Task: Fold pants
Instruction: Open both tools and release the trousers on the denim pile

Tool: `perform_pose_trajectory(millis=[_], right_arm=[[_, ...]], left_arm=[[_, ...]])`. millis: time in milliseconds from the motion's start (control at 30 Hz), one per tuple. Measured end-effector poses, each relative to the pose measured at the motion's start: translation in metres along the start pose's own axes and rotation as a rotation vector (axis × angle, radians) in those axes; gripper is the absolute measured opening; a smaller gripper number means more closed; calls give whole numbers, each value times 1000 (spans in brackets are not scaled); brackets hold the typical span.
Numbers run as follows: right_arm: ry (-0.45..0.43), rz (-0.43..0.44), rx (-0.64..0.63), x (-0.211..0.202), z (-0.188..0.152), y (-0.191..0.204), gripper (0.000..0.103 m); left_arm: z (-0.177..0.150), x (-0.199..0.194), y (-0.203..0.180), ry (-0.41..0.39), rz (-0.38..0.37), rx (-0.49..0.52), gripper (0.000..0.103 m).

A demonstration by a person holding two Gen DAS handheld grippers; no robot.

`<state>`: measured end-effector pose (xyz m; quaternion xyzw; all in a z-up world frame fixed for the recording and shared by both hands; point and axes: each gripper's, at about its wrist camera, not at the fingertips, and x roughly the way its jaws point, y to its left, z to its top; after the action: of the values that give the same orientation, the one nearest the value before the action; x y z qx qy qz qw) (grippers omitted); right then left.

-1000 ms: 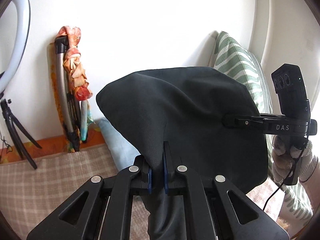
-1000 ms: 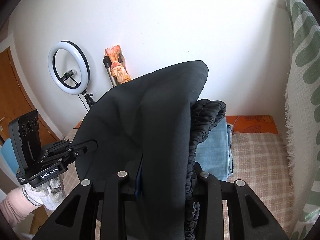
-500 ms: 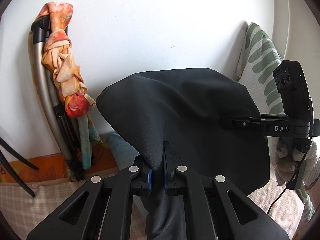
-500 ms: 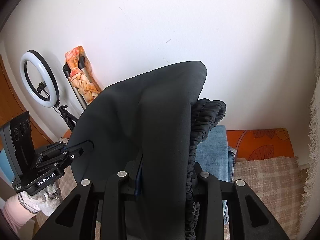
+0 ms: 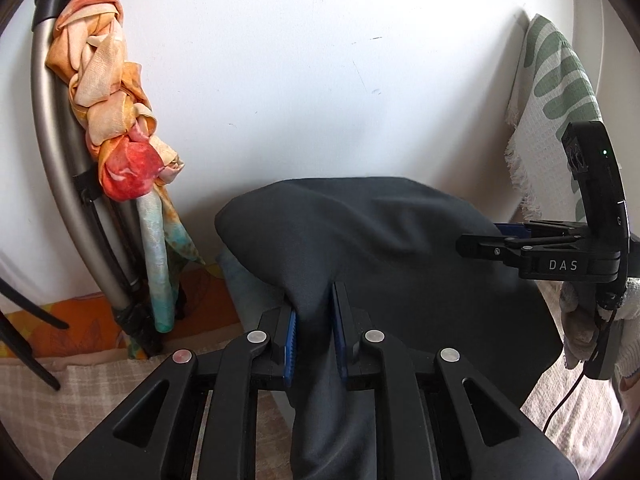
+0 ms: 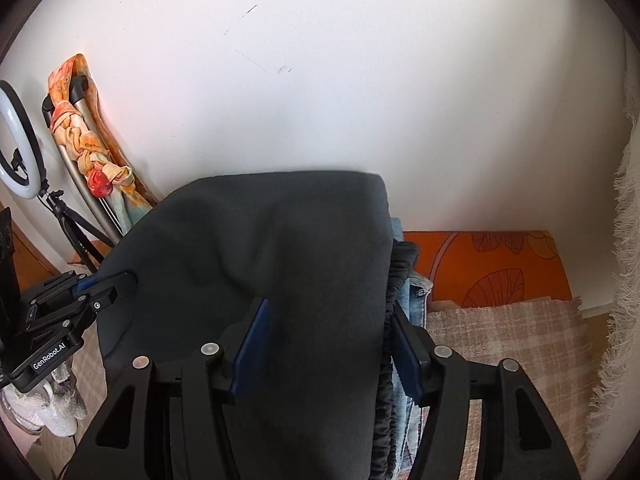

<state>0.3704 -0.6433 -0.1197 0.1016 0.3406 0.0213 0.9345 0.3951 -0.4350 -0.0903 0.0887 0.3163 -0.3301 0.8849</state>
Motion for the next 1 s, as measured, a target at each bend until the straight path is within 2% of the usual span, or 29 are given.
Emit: perform_pose_trajectory(millis=[33,67,167,233,467,733,1000], right_arm=[[-13,-1,9,-4,0,-2,64],[-25,-1,14,-8,0,-3,64],[-45,-9,20,-19,-2,-2,66],[-52,-15,20,-29,-5,-5,66],[-93,-45,22,-63,-18,5,68],[-151,-114,-23,-115,-41,35,81],[-210,-174,-37,-166,-73,68,92]], left_arm=[[0,-1,0,-1,10,1,23],[1,-2,1,0,12,2,26],[0,-9,2,-6,18,3,28],[-3,-19,9,-12,17,-3,39],[-12,-56,3,-27,1,13,40],[-22,-106,-8,-50,-23,20,58],[-35,-157,-16,-73,-30,4,65]])
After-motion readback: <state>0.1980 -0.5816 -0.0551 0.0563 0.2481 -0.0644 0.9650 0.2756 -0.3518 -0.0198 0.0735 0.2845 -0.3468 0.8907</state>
